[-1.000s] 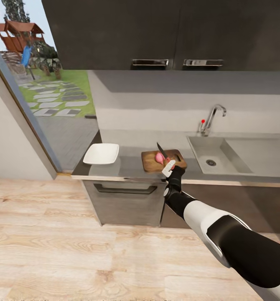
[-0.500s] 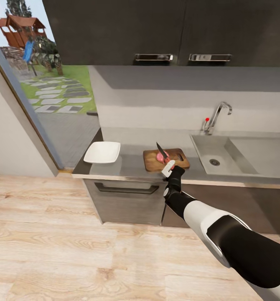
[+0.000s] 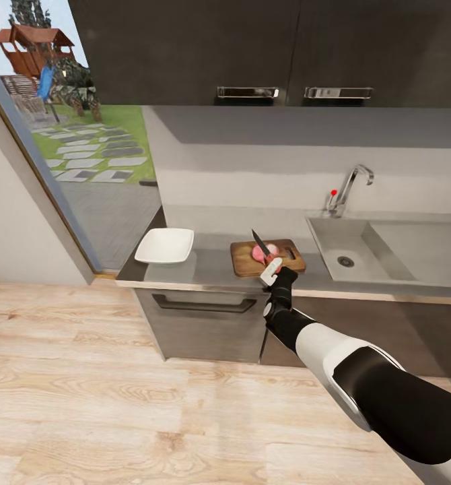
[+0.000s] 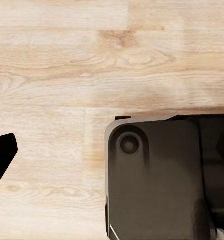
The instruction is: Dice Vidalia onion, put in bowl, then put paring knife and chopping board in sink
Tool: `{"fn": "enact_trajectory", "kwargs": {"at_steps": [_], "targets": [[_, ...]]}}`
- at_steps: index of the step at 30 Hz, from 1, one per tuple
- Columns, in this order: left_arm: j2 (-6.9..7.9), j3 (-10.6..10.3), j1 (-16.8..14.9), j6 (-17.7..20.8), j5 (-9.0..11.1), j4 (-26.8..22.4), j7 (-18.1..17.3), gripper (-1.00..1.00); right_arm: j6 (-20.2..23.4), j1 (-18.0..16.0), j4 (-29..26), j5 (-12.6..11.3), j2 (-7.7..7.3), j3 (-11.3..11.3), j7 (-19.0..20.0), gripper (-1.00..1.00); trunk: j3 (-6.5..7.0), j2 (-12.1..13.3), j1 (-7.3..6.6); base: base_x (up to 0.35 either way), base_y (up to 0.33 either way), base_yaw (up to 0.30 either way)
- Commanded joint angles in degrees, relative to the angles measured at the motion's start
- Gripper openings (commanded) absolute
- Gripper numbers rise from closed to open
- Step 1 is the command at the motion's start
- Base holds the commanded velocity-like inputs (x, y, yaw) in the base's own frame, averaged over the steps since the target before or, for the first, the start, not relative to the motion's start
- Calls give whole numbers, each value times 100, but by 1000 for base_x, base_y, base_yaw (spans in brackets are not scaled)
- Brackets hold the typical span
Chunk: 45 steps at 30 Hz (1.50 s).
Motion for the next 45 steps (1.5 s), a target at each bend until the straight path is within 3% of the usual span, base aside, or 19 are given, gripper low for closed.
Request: {"fn": "enact_trajectory", "kwargs": {"at_steps": [1,45], "targets": [[11,-47,-1,-13,59,-8,46,100,47,-3,6,35,3,-31,-9,-100,-10,-10,4,0,0,0],[12,-48,0,-13,59,-8,46,100,56,-3,6,35,3,-31,-9,-100,-10,-10,4,0,0,0]]}}
